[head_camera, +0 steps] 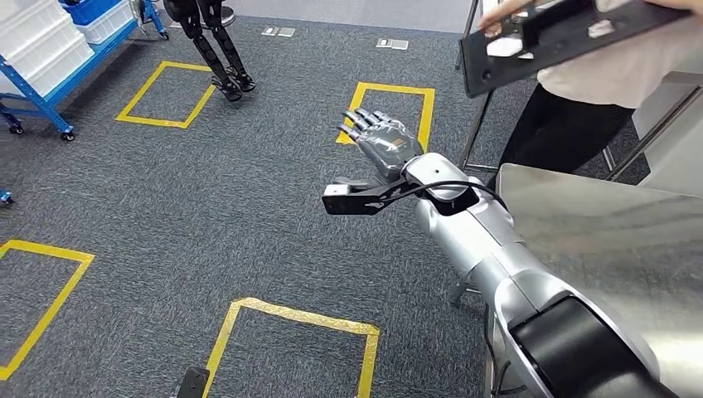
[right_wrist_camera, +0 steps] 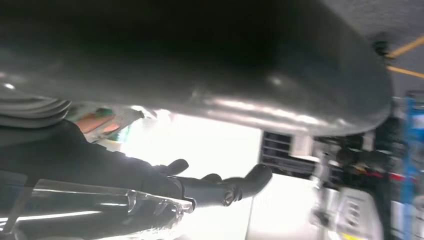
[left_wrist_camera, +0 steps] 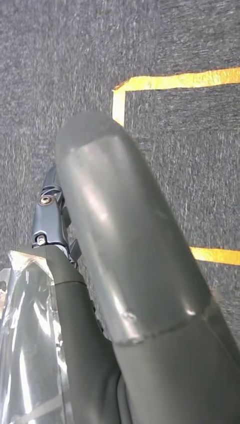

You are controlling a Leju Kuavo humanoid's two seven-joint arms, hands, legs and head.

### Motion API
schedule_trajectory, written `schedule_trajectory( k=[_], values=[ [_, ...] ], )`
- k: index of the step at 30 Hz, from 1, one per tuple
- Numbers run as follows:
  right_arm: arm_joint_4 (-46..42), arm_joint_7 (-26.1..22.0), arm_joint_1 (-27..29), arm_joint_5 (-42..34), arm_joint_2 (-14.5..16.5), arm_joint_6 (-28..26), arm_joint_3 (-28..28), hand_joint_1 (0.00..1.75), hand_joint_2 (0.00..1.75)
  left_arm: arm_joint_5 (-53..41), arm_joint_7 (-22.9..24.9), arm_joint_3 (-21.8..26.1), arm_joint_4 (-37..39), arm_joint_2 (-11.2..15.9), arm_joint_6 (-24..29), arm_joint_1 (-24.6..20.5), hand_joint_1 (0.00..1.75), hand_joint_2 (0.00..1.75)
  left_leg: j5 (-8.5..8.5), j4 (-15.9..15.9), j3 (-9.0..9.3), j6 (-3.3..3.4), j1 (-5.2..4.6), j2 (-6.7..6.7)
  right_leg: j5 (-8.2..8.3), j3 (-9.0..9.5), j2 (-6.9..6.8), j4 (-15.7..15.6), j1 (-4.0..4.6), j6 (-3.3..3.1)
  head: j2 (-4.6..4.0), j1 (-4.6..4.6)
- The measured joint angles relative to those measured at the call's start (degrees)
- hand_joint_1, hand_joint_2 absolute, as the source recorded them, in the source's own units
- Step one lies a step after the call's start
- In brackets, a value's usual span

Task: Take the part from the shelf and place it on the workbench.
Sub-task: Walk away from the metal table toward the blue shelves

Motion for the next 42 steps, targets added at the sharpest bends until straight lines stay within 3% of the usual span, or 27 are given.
schedule_trajectory(
  k=[1,3,4,5,7,9,11,13,15,17,19,20,21,23,24,26,28,29,31,33,35,36,37,39,41,42],
  values=[
    [0.0,0.0,0.0,0.0,0.1,0.0,0.0,0.0,0.0,0.0,0.0,0.0,0.0,0.0,0.0,0.0,0.0,0.0,-1.71,3.2,-1.44,-0.08,-0.12,1.85,-0.02,0.04,-0.51,0.0,0.23,-0.39,0.0,-0.16],
    [0.1,0.0,0.1,0.0,0.1,0.0,0.0,0.0,0.0,0.0,-0.1,0.0,0.0,0.0,0.0,-0.1,0.0,0.0,-4.92,10.9,-4.96,-0.16,-0.12,3.36,-0.13,0.0,-1.84,0.0,0.74,-0.88,0.0,-0.3],
    [0.1,-0.1,0.1,0.0,0.1,0.0,0.0,0.0,0.0,0.0,-0.1,0.0,0.0,-0.1,0.0,-0.1,0.0,0.0,-5.38,12.9,-5.84,-0.09,-0.14,3.51,-0.19,-0.02,-2.49,0.0,0.95,-0.98,0.0,-0.29],
    [0.1,-0.1,0.1,0.0,0.1,0.0,0.0,0.0,0.0,0.0,-0.1,0.0,0.0,-0.1,0.0,0.0,0.0,0.0,-4.9,12.9,-5.68,0.04,-0.18,3.61,-0.23,-0.02,-3.15,0.0,1.11,-1.04,0.0,-0.31],
    [0.1,-0.2,0.0,0.0,0.2,0.0,0.0,0.0,0.0,0.0,-0.1,0.0,0.0,0.0,0.1,0.0,0.0,0.0,-1.68,6.4,-1.86,0.59,-0.4,4.73,-0.33,0.11,-4.22,0.0,1.33,-1.14,0.0,-0.31],
    [0.1,-0.3,-0.3,0.0,0.3,0.0,0.0,0.0,0.0,0.0,-0.1,0.0,0.0,0.0,0.1,-0.3,0.0,0.0,0.22,-0.5,1.89,1.19,-1.19,7.45,-0.49,0.13,-5.18,0.0,1.89,-1.09,0.0,-0.27],
    [0.2,-0.4,-0.5,0.1,0.3,0.0,0.0,0.0,0.0,0.0,-0.2,0.0,0.0,0.0,0.2,-0.5,0.0,0.0,0.2,-2.4,2.64,1.58,-1.87,8.42,-0.64,0.1,-6.26,0.0,2.4,-0.91,0.0,-0.22],
    [0.2,-0.4,-0.6,0.1,0.4,0.0,0.0,0.0,0.0,0.0,-0.2,0.0,0.0,0.0,0.2,-0.5,0.0,0.0,0.54,-2.8,2.76,2.11,-1.69,6.96,-0.99,0.15,-7.25,0.1,2.55,-0.54,0.0,-0.2],
    [0.2,-0.4,-0.7,0.1,0.5,0.0,0.0,0.0,0.0,0.1,-0.2,0.0,0.0,-0.1,0.2,-0.5,0.0,0.0,0.97,-3.3,3.12,2.76,-1.36,5.56,-2.58,-0.75,-5.62,2.5,2.35,-0.33,0.0,-0.15],
    [0.3,-0.4,-0.8,0.0,0.3,0.0,0.0,0.0,0.0,0.1,-0.3,0.1,0.0,0.0,0.3,-0.5,0.0,0.0,1.2,-3.5,3.13,3.11,-1.22,4.11,-5.58,-3.86,-2.65,9.5,1.92,-0.58,0.0,-0.01],
    [0.6,-0.4,-0.5,0.0,0.1,0.0,0.0,0.0,0.0,0.1,-0.2,0.1,0.0,-0.1,0.3,-0.5,0.0,0.0,1.27,-3.4,3.03,3.2,-1.2,2.41,-7.55,-7.23,-1.47,16.2,1.72,-0.53,0.0,0.11],
    [0.8,-0.4,-0.3,0.0,0.0,0.0,0.0,0.0,0.0,0.1,-0.2,0.1,0.0,-0.1,0.3,-0.5,0.0,0.0,1.29,-3.4,3.01,3.2,-1.19,1.53,-7.3,-7.7,-1.29,16.8,1.64,-0.22,0.0,0.13],
    [0.9,-0.4,-0.2,0.0,0.0,0.0,0.0,0.0,0.0,0.1,-0.2,0.1,0.0,-0.1,0.3,-0.4,0.0,0.0,1.3,-3.4,3.02,3.17,-1.17,0.66,-6.14,-7.08,-1.1,15.0,1.55,0.23,0.0,0.14],
    [1.0,-0.4,-0.3,0.0,-0.1,0.0,0.0,0.0,0.0,0.1,-0.2,0.1,0.0,-0.1,0.3,-0.3,0.0,0.0,1.31,-3.2,2.98,3.0,-1.1,-0.87,-2.6,-3.71,0.52,6.9,1.1,1.15,0.0,0.15],
    [1.1,-0.5,-0.3,0.0,-0.1,0.0,0.0,0.0,0.0,0.1,-0.2,0.1,0.0,-0.1,0.3,-0.2,0.0,0.0,1.31,-3.1,2.83,2.81,-1.19,-1.52,-1.26,-2.17,1.4,3.5,0.88,1.31,0.0,0.14],
    [1.2,-0.6,-0.2,0.0,-0.1,0.0,0.0,0.0,0.0,0.1,-0.2,0.1,0.0,-0.1,0.3,-0.1,0.0,0.0,1.45,-3.1,2.48,2.25,-1.31,-2.35,-0.32,-0.96,2.41,0.9,0.81,1.07,0.0,-0.05],
    [1.3,-0.6,0.0,0.0,0.0,0.0,0.0,0.0,0.0,0.1,-0.2,0.1,0.0,-0.1,0.3,0.2,0.0,0.0,1.55,-3.2,2.36,1.68,-1.38,-2.9,-0.02,-0.77,1.56,0.6,0.68,0.52,0.0,-0.28],
    [1.3,-0.7,0.0,-0.1,0.1,0.0,0.0,0.0,0.0,0.1,-0.2,0.1,0.0,-0.2,0.3,0.3,0.0,0.0,1.35,-3.1,2.3,1.44,-1.47,-2.64,0.14,-0.57,1.17,0.3,0.43,0.2,0.0,-0.28],
    [1.3,-1.0,0.0,-0.4,0.4,-0.1,0.0,0.0,0.0,0.0,-0.2,0.1,0.0,-0.2,0.3,0.4,0.0,0.0,-0.79,0.5,0.94,0.92,-1.63,-0.14,0.34,0.0,0.32,-0.4,-0.23,-0.69,0.0,-0.66],
    [1.5,-1.2,0.2,-0.7,0.7,-0.2,0.0,0.0,0.0,-0.1,-0.2,0.1,0.0,-0.2,0.3,0.2,0.0,0.0,-4.0,7.8,-2.55,0.42,-1.34,2.45,0.15,0.45,-0.68,-0.6,-0.15,-1.25,0.0,-1.02],
    [1.7,-1.5,0.7,-0.9,0.6,-0.3,0.0,0.0,0.0,-0.1,-0.2,0.1,0.0,-0.2,0.3,0.1,0.0,0.0,-4.68,12.2,-5.39,-0.09,-0.59,3.08,-0.08,0.57,-1.97,-0.6,-0.15,-1.4,0.0,-1.05],
    [1.9,-1.6,1.0,-1.1,0.6,-0.4,0.0,0.0,0.0,-0.1,-0.2,0.1,0.0,-0.2,0.3,0.1,0.0,0.0,-3.49,11.3,-5.37,-0.42,-0.14,3.44,-0.24,0.6,-2.65,-0.5,-0.21,-1.3,0.0,-1.05],
    [2.0,-1.8,1.3,-1.3,0.7,-0.5,0.0,0.0,0.0,-0.1,-0.2,0.1,0.0,-0.1,0.3,0.1,0.0,0.0,-1.52,8.3,-4.21,-0.82,0.33,4.21,-0.47,0.68,-3.33,-0.4,-0.31,-1.02,0.0,-1.07],
    [2.3,-2.1,1.6,-1.7,0.7,-0.8,0.0,0.0,0.0,-0.1,-0.3,0.1,0.0,-0.3,0.3,0.1,0.0,0.0,1.66,1.1,-1.0,-1.62,0.81,7.21,-1.16,0.75,-4.58,0.0,0.04,-0.02,0.0,-1.24],
    [2.5,-2.2,1.8,-2.0,0.7,-1.2,-0.1,0.0,0.0,-0.1,-0.3,0.2,0.0,-0.5,0.3,0.0,0.0,0.0,2.29,-1.8,0.25,-1.31,0.6,8.29,-1.75,0.98,-5.75,0.2,0.93,0.91,0.0,-1.09],
    [2.6,-2.2,1.9,-2.0,0.7,-1.3,-0.1,0.0,0.0,-0.1,-0.3,0.2,0.0,-0.5,0.3,-0.1,0.0,0.0,2.21,-1.8,0.19,-0.72,0.32,7.43,-1.91,1.17,-6.39,0.0,1.26,1.22,0.0,-1.0]
  ],
)
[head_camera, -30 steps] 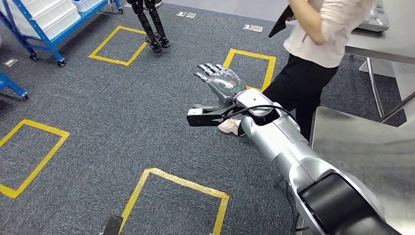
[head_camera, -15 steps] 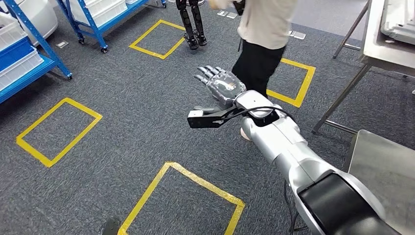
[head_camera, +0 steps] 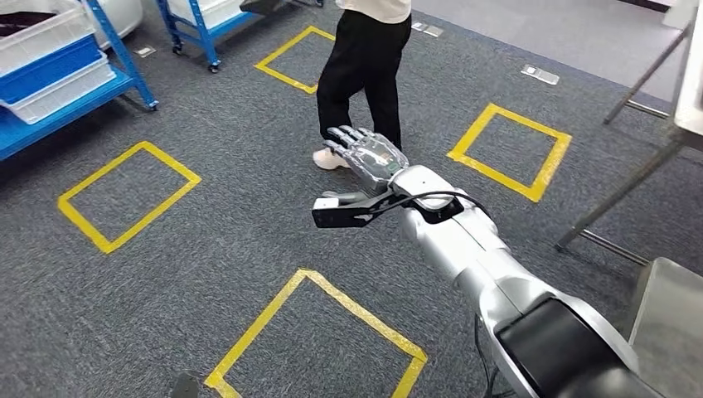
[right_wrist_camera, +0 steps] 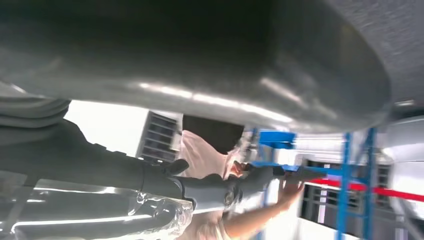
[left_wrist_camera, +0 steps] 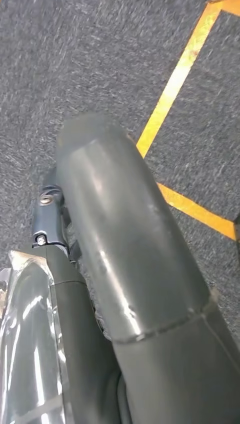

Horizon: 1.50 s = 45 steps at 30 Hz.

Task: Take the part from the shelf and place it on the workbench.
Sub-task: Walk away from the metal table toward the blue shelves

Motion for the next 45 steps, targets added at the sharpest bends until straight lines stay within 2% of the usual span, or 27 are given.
schedule_trajectory(
  k=[1,3,6,8,9,10,12,14,16,17,18,19,21,23,24,26,28,30,32,34,36,38,39,40,42,43,45],
  values=[
    [0.1,0.0,0.1,0.0,0.1,-0.1,0.0,0.0,0.0,0.0,0.0,0.0,0.0,0.1,0.0,0.0,0.0,0.0,0.0,-0.1,0.0,0.65,-0.16,-0.9,-0.15,0.3,-0.66,-0.2,0.03,0.3,0.0,0.24],
    [0.4,-0.1,0.2,-0.1,0.2,-0.3,0.0,0.0,0.0,0.1,-0.2,0.1,0.0,0.1,0.2,0.0,0.0,0.0,0.14,-0.3,0.17,1.84,-0.33,-2.32,-1.37,-0.12,0.25,1.2,-0.34,0.55,0.0,0.37],
    [1.3,-0.3,0.9,-0.3,0.0,-0.9,0.0,0.0,0.0,0.3,-0.4,0.2,0.0,0.4,0.4,-0.2,0.0,0.0,0.29,-0.5,0.25,3.01,-0.29,-4.46,-5.78,-4.98,4.23,11.4,-0.66,-0.05,0.0,0.64],
    [2.1,-0.3,2.0,-0.4,-0.4,-1.0,0.0,0.0,0.0,0.4,-0.6,0.4,0.0,0.4,0.5,-0.2,0.0,0.0,0.34,-0.5,0.24,3.23,-0.46,-6.29,-7.06,-8.08,5.15,16.8,-0.49,0.02,0.0,0.72],
    [2.5,-0.2,2.5,-0.5,-0.6,-1.1,0.0,0.0,0.0,0.5,-0.7,0.5,0.0,0.4,0.5,-0.1,0.0,0.0,0.39,-0.5,0.25,3.28,-0.6,-7.25,-6.37,-8.18,5.4,16.3,-0.37,0.24,0.0,0.74],
    [2.9,-0.1,2.8,-0.5,-0.8,-1.2,0.0,0.0,0.0,0.6,-0.9,0.5,0.0,0.4,0.5,0.0,0.0,0.0,0.44,-0.5,0.25,3.3,-0.74,-8.15,-4.94,-7.14,5.77,13.5,-0.28,0.48,0.0,0.76],
    [3.6,0.2,3.3,-0.6,-1.2,-1.8,0.0,0.0,0.0,0.7,-1.1,0.7,0.0,0.5,0.5,0.1,0.0,0.0,0.57,-0.4,0.2,3.16,-0.96,-9.66,-1.52,-3.61,7.8,5.4,-0.26,0.55,0.0,0.73],
    [4.3,0.5,3.8,-0.7,-1.6,-2.3,-0.1,0.0,0.0,0.7,-1.1,0.7,0.0,0.5,0.5,0.1,0.0,0.0,0.77,-0.4,0.08,2.78,-1.07,-10.82,0.28,-1.5,9.13,1.0,-0.22,-0.08,0.0,0.69],
    [5.1,1.3,4.4,-1.0,-2.0,-2.5,-0.3,0.0,0.0,0.8,-1.1,0.8,0.0,0.6,0.5,0.3,0.0,0.0,1.13,-0.7,-0.06,2.18,-1.03,-11.88,0.75,-1.08,8.25,0.6,-0.11,-0.85,0.0,0.7],
    [5.5,1.9,4.8,-1.3,-2.1,-2.5,-0.5,0.0,0.0,0.8,-1.1,0.9,0.0,0.6,0.5,0.4,0.0,0.0,1.12,-0.7,-0.2,1.9,-1.04,-11.63,0.98,-0.99,7.69,0.5,-0.22,-1.21,0.0,0.67],
    [5.9,2.4,5.2,-1.6,-2.4,-2.7,-0.8,0.0,0.0,0.8,-1.1,0.9,0.0,0.7,0.6,0.5,0.0,0.0,0.59,-0.1,-0.54,1.6,-1.17,-10.43,1.21,-0.94,7.13,0.3,-0.38,-1.6,0.0,0.52],
    [6.3,2.8,5.7,-2.1,-2.8,-2.9,-1.2,0.0,0.0,0.8,-1.1,1.0,0.0,0.7,0.6,0.5,0.0,0.0,-0.62,1.6,-1.29,1.34,-1.31,-8.63,1.41,-0.88,6.52,0.1,-0.55,-1.99,0.0,0.32],
    [7.4,3.6,7.1,-3.2,-4.0,-3.4,-2.3,0.0,0.0,0.8,-1.1,1.0,0.0,0.7,0.6,0.5,0.0,0.0,-4.58,8.3,-4.13,0.96,-1.39,-4.89,1.52,-0.88,5.15,0.0,-0.44,-2.43,0.0,-0.06],
    [8.6,4.3,8.9,-4.1,-5.5,-3.7,-3.5,0.0,0.0,0.7,-1.0,1.0,0.0,0.8,0.6,0.5,0.0,0.0,-7.25,14.7,-6.83,0.77,-1.21,-3.86,1.48,-0.98,3.46,0.0,-0.28,-2.53,0.0,-0.07],
    [9.1,4.7,9.8,-4.4,-6.2,-3.7,-4.1,0.0,0.0,0.6,-0.9,1.1,0.0,0.8,0.6,0.6,0.0,0.0,-7.17,15.3,-6.8,0.76,-1.16,-3.74,1.47,-1.03,2.68,0.0,-0.24,-2.53,0.0,-0.08],
    [9.9,5.5,11.3,-5.1,-7.2,-3.7,-5.3,0.0,0.0,0.5,-0.8,1.3,0.0,1.0,0.7,0.8,0.0,0.0,-4.49,9.5,-2.97,1.09,-1.22,-2.98,1.44,-1.04,1.47,0.0,-0.2,-2.52,0.0,-0.12],
    [10.4,6.4,12.4,-5.7,-8.2,-3.8,-6.5,0.0,0.0,0.4,-0.8,1.5,0.0,1.3,0.8,0.6,0.0,0.0,-2.42,1.9,1.63,1.99,-1.82,-0.78,1.32,-0.98,0.48,0.0,0.08,-2.32,0.0,-0.08],
    [10.9,7.3,13.9,-6.3,-9.2,-3.9,-7.8,0.0,0.0,0.1,-0.8,1.5,0.0,1.4,0.7,0.5,0.0,0.0,-2.18,-0.8,3.09,2.8,-2.44,-0.04,1.15,-0.81,-0.61,-0.1,0.35,-1.96,0.0,-0.09],
    [11.5,7.8,15.5,-7.3,-10.0,-4.0,-9.1,0.0,0.0,-0.2,-0.7,1.5,0.0,1.4,0.7,0.6,0.0,0.0,-1.75,-1.3,3.25,3.36,-2.27,-1.44,0.9,-0.64,-1.43,-0.1,0.51,-1.52,0.0,-0.16],
    [11.8,7.8,17.0,-9.0,-10.7,-3.9,-10.7,0.0,0.0,-0.5,-0.5,1.6,0.0,1.4,0.6,0.5,0.0,0.0,-1.13,-2.2,3.72,4.07,-1.79,-2.59,-0.38,-1.3,0.77,1.8,0.47,-1.29,-0.01,-0.17],
    [12.4,7.8,18.9,-10.8,-11.7,-3.8,-12.7,0.0,0.0,-0.7,-0.3,1.6,0.0,1.2,0.5,0.1,0.0,0.0,-0.74,-2.6,3.88,4.52,-1.48,-4.01,-3.34,-4.0,4.14,8.0,0.13,-1.51,-0.01,-0.12],
    [13.0,7.8,21.3,-11.7,-12.6,-3.9,-14.6,0.0,0.0,-0.9,-0.1,1.6,0.0,1.1,0.5,0.0,0.0,0.0,-0.59,-2.6,3.74,4.57,-1.35,-5.88,-5.81,-7.19,5.24,14.8,-0.21,-1.39,0.0,-0.03],
    [13.3,7.8,22.3,-11.9,-12.9,-3.9,-15.4,0.0,0.0,-0.9,0.0,1.6,0.0,1.0,0.4,0.1,0.0,0.0,-0.53,-2.6,3.69,4.49,-1.3,-6.77,-5.93,-7.74,5.35,15.8,-0.4,-0.99,0.0,-0.01],
    [13.5,7.8,23.0,-12.1,-13.1,-3.9,-15.9,0.0,0.0,-0.9,0.0,1.6,0.0,0.9,0.4,0.2,0.0,0.0,-0.49,-2.5,3.66,4.35,-1.21,-7.52,-5.05,-7.13,5.43,14.4,-0.64,-0.38,0.0,-0.01],
    [13.7,7.8,23.8,-12.7,-13.2,-3.4,-17.0,0.0,0.0,-0.9,0.0,1.6,0.0,0.9,0.4,0.2,0.0,0.0,-0.56,-2.1,3.5,3.76,-0.98,-8.83,-1.86,-3.44,6.63,6.5,-1.41,1.11,0.0,0.0],
    [13.8,7.8,24.0,-13.1,-13.2,-3.0,-17.5,0.0,0.0,-0.9,0.0,1.6,0.0,0.9,0.4,0.1,0.0,0.0,-0.68,-1.8,3.33,3.33,-0.97,-9.42,-0.59,-1.71,7.36,3.0,-1.64,1.44,0.0,0.07],
    [14.1,8.1,24.8,-14.1,-13.1,-1.9,-18.6,0.0,0.0,-0.7,0.1,1.6,0.0,1.0,0.4,0.1,0.0,0.0,-0.66,-1.5,2.86,2.51,-1.07,-10.4,0.36,-0.25,8.07,0.2,-1.66,1.07,0.0,0.16]
  ],
)
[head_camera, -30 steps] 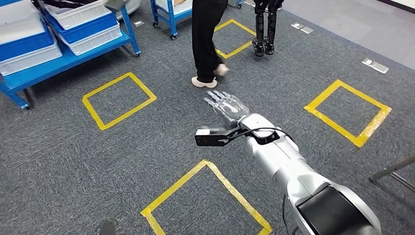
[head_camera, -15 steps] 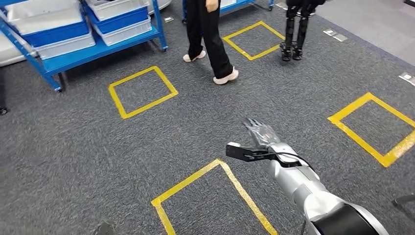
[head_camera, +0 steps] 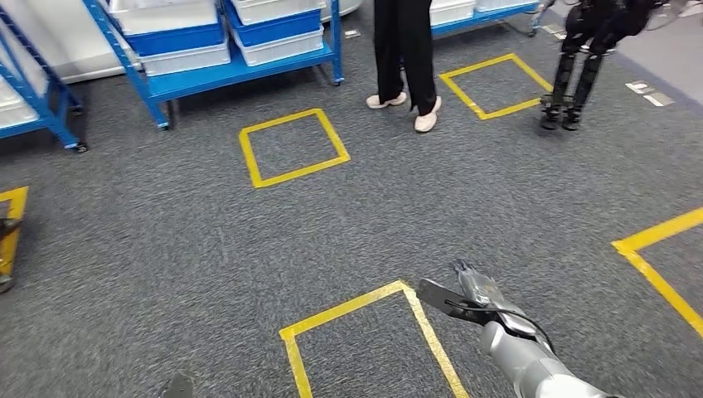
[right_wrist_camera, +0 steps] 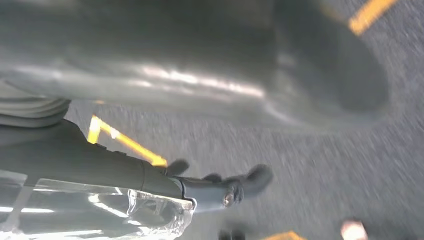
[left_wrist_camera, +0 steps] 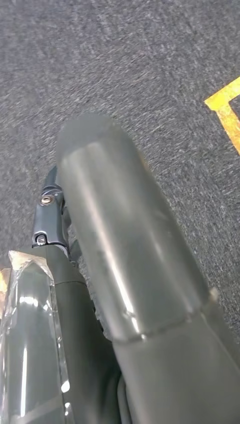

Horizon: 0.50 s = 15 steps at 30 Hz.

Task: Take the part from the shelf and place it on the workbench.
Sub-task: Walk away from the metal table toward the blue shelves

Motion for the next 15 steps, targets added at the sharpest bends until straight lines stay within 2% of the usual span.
schedule_trajectory(
  k=[2,3,4,6,7,8,9,10,11,13,14,15],
  values=[
    [0.3,0.6,1.3,-1.5,0.4,1.3,-1.2,0.0,0.0,0.6,0.7,0.2,0.0,0.1,-0.8,0.2,0.0,0.0,0.22,-0.1,-0.36,-0.53,0.17,-0.5,0.33,0.03,-1.06,0.1,0.2,-0.9,0.0,0.02],
    [0.4,0.9,2.0,-2.3,0.8,1.9,-1.9,0.0,0.0,0.9,1.3,0.4,0.0,0.1,-1.5,0.4,0.0,0.0,-0.02,0.3,-0.59,-0.74,0.2,0.29,0.46,0.0,-1.51,0.0,0.21,-1.28,0.0,0.01],
    [0.5,1.1,2.9,-3.1,1.1,2.2,-2.7,0.0,0.0,1.1,1.9,0.6,0.1,0.1,-2.2,0.5,0.0,0.0,-0.92,1.6,-1.18,-0.95,0.2,1.77,0.55,-0.01,-2.0,0.0,0.23,-1.71,0.0,-0.12],
    [0.9,1.3,4.7,-4.6,1.8,2.6,-4.2,0.0,0.0,1.4,2.8,0.8,0.1,0.2,-3.2,0.6,0.0,0.0,-4.4,7.5,-3.77,-1.28,0.04,5.2,0.57,-0.02,-3.08,0.0,0.53,-2.39,0.0,-0.42],
    [1.1,1.4,5.7,-5.2,2.1,2.8,-4.9,0.0,0.0,1.5,3.0,0.8,0.1,0.1,-3.6,0.6,0.0,0.0,-6.4,11.5,-5.6,-1.36,0.04,6.08,0.49,-0.05,-3.78,0.0,0.79,-2.6,0.0,-0.53],
    [1.3,1.5,6.7,-5.6,2.4,2.9,-5.7,0.0,0.0,1.5,3.1,0.8,0.1,0.1,-3.8,0.6,0.0,0.0,-7.76,14.9,-7.11,-1.31,0.04,6.41,0.42,-0.07,-4.57,0.0,1.05,-2.71,0.0,-0.53],
    [1.5,1.6,7.6,-6.1,2.6,3.0,-6.3,0.0,0.0,1.5,3.2,0.9,0.1,0.1,-3.9,0.7,0.0,0.0,-8.19,16.6,-7.8,-1.14,0.0,6.53,0.36,-0.08,-5.34,0.0,1.3,-2.82,0.0,-0.53],
    [1.6,1.8,8.4,-6.6,2.9,3.1,-7.1,0.0,0.0,1.4,3.3,0.9,0.1,0.0,-4.0,0.8,0.0,0.0,-7.57,16.0,-7.3,-0.8,-0.1,6.63,0.29,-0.07,-6.08,0.0,1.56,-2.91,0.0,-0.54],
    [1.7,1.9,9.1,-7.1,3.1,3.2,-7.8,0.0,0.0,1.2,3.5,1.0,0.1,0.0,-4.0,0.8,0.0,0.0,-6.16,13.3,-5.59,-0.24,-0.31,6.95,0.23,-0.02,-6.77,0.0,1.82,-3.0,0.0,-0.54],
    [1.8,2.1,10.3,-7.7,3.6,3.1,-9.0,0.0,0.0,1.0,3.7,1.2,0.1,0.0,-4.0,0.8,0.0,0.0,-3.53,5.3,-0.78,1.41,-1.3,9.28,0.09,0.16,-7.97,-0.1,2.25,-3.13,0.0,-0.47],
    [1.9,2.2,10.9,-7.8,3.8,3.0,-9.6,0.0,0.0,0.9,3.7,1.3,0.1,0.0,-4.0,0.7,0.0,0.0,-2.93,2.6,0.78,2.07,-1.83,10.28,0.01,0.23,-8.54,-0.1,2.35,-3.12,0.0,-0.44],
    [2.0,2.2,11.4,-7.8,4.0,2.9,-10.0,0.0,0.0,0.8,3.8,1.3,0.0,0.0,-4.1,0.6,0.0,0.0,-2.79,1.2,1.53,2.54,-2.26,10.91,-0.05,0.3,-9.13,-0.1,2.39,-3.08,0.0,-0.42]
  ],
)
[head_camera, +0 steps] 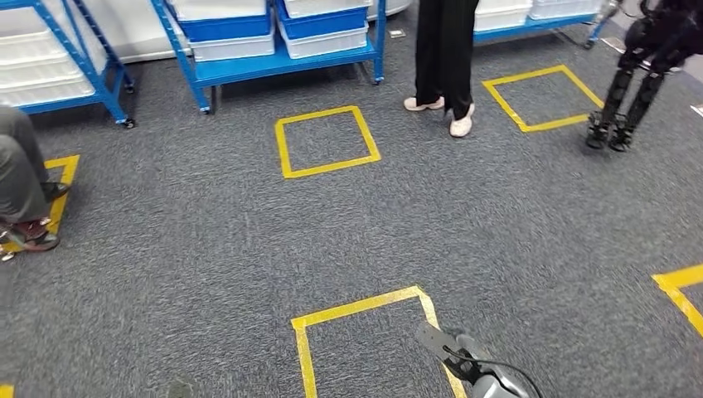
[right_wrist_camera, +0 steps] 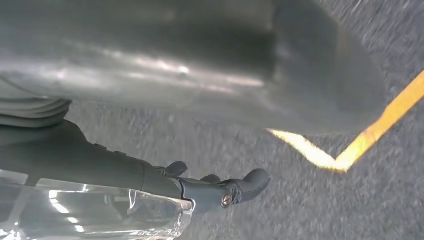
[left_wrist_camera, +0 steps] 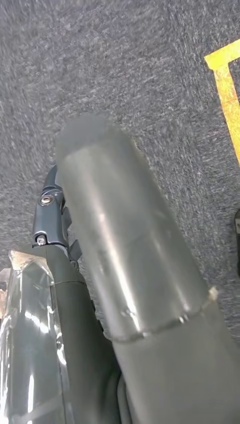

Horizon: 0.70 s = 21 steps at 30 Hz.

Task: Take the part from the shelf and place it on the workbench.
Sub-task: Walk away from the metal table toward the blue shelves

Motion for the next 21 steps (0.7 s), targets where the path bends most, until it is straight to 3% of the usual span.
schedule_trajectory(
  k=[2,3,5,7,9,10,11,13,14,15,18,20,21],
  values=[
    [0.2,0.1,0.9,0.2,0.4,0.1,-0.6,0.0,0.0,-0.3,0.1,0.0,0.0,0.0,0.0,0.0,0.0,0.0,0.24,-0.7,0.11,0.36,-0.22,-0.97,-0.03,0.27,-1.24,-0.3,0.13,0.21,0.0,-0.06],
    [0.2,0.1,1.2,0.3,0.6,0.2,-0.9,0.0,0.0,-0.4,0.2,0.0,0.0,-0.1,-0.1,0.1,0.0,0.0,0.67,-1.3,0.42,0.43,0.01,-1.56,-0.19,0.26,-0.98,-0.1,0.19,0.33,0.0,-0.04],
    [0.3,0.2,1.8,0.4,0.8,0.4,-1.3,0.0,0.0,-0.5,0.3,0.1,0.0,-0.2,-0.1,0.0,0.0,0.0,1.73,-2.7,1.08,0.63,0.66,-2.81,-1.69,-0.86,1.96,2.5,0.16,0.39,0.0,0.02],
    [0.7,0.4,2.8,0.5,0.8,0.7,-1.7,0.0,0.0,-0.6,0.5,0.1,0.0,-0.4,-0.1,-0.4,0.0,0.0,2.32,-3.2,1.11,0.68,1.1,-4.41,-4.62,-3.93,5.4,9.3,-0.4,0.38,0.0,0.13],
    [1.0,0.7,3.9,0.7,0.8,0.9,-1.9,0.0,0.0,-0.8,0.6,0.1,0.0,-0.6,0.0,-0.5,0.0,0.0,2.49,-3.1,0.94,0.47,1.28,-6.32,-6.26,-6.43,6.28,14.5,-1.04,1.03,0.0,0.21],
    [1.2,0.8,4.3,0.9,0.8,0.9,-1.9,0.0,0.0,-0.8,0.7,0.1,0.0,-0.7,0.0,-0.4,0.0,0.0,2.55,-3.0,0.87,0.27,1.42,-7.22,-5.82,-6.36,6.35,14.3,-1.37,1.71,0.0,0.21],
    [1.3,0.9,4.5,1.2,0.8,0.8,-1.9,0.0,0.0,-0.9,0.8,0.1,0.0,-0.8,0.0,-0.4,0.0,0.0,2.57,-2.9,0.8,-0.01,1.61,-8.05,-4.57,-5.2,6.48,11.8,-1.73,2.54,0.0,0.21],
    [1.4,1.3,4.8,1.7,1.0,0.5,-1.9,0.0,0.0,-1.0,1.0,0.1,0.0,-0.9,0.0,-0.4,0.0,0.0,2.35,-2.2,0.51,-0.88,1.88,-9.32,-1.58,-1.45,7.37,4.1,-2.35,3.86,0.0,0.35],
    [1.4,1.5,4.8,1.9,1.1,0.4,-1.9,0.0,0.0,-1.0,1.1,0.1,0.0,-0.9,-0.1,-0.4,0.0,0.0,2.15,-1.7,0.3,-1.35,1.89,-9.77,-0.66,-0.21,7.79,1.4,-2.45,3.81,0.0,0.48],
    [1.4,1.8,4.9,2.0,1.2,0.3,-1.9,0.0,0.0,-1.0,1.3,0.1,0.0,-0.9,-0.3,-0.4,0.0,0.0,1.93,-1.4,0.07,-1.77,1.84,-10.05,-0.28,0.45,8.09,0.0,-2.42,3.37,0.0,0.55],
    [1.5,2.1,5.3,2.4,1.6,0.2,-1.9,0.0,0.0,-1.2,1.6,0.1,0.0,-0.8,-1.3,-0.4,0.0,0.0,1.59,-1.2,-0.36,-2.64,2.11,-10.03,-0.12,0.62,7.86,-0.2,-2.24,1.37,0.0,0.49],
    [1.5,2.1,5.7,2.6,1.8,0.3,-1.9,0.0,0.0,-1.5,1.7,0.1,0.0,-0.8,-1.8,-0.5,0.0,0.0,0.06,1.5,-1.52,-3.15,2.31,-7.72,0.01,0.75,7.57,-0.3,-2.31,0.46,0.0,0.26],
    [1.5,2.2,6.1,2.7,1.8,0.3,-1.9,0.0,0.0,-1.6,1.9,0.1,0.0,-0.8,-2.0,-0.6,0.0,0.0,-1.58,4.5,-2.98,-3.37,2.36,-6.26,-0.02,0.83,7.35,-0.3,-2.25,0.16,0.0,0.12]
  ],
)
